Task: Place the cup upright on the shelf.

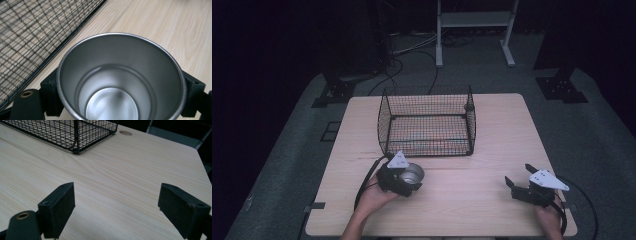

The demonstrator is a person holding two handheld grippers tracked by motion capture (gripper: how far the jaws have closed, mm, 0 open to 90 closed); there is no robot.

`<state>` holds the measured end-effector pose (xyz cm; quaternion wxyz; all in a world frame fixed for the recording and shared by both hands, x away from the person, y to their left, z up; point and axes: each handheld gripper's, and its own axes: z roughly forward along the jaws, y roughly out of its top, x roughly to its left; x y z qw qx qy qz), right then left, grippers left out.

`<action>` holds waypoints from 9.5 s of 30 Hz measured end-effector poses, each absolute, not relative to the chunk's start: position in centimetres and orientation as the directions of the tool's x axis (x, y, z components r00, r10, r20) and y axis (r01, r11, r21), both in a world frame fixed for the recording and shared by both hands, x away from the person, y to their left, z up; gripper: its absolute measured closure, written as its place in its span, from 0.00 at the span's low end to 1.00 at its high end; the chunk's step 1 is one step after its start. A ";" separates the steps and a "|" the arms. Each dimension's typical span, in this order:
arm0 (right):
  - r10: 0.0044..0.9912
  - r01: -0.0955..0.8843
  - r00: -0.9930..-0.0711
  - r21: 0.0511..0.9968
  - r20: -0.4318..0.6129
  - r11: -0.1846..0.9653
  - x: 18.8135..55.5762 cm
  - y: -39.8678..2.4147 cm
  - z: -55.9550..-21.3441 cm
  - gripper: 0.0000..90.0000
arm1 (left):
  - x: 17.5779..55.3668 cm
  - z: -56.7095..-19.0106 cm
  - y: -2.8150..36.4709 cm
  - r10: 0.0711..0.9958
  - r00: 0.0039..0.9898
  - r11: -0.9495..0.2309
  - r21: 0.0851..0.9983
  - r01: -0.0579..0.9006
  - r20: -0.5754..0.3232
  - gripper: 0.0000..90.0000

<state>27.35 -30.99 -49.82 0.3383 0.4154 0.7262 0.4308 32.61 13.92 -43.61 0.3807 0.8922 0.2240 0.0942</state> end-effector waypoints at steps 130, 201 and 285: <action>0.895 0.312 -0.438 0.919 -0.086 0.241 27.4 -31.4 -49.8 0.15 | 52.2 -33.2 6.0 0.562 0.827 -0.639 0.640 0.426 0.010 0.18; 0.893 0.304 -0.445 0.926 -0.069 0.223 27.4 -31.7 -49.8 0.15 | 55.1 -41.7 4.2 0.574 0.819 -0.711 0.482 0.512 -0.024 0.17; 0.903 0.313 -0.418 0.918 -0.099 0.246 27.4 -31.4 -49.8 0.15 | 45.6 -34.7 9.8 0.495 0.869 -0.611 0.713 0.346 0.003 0.04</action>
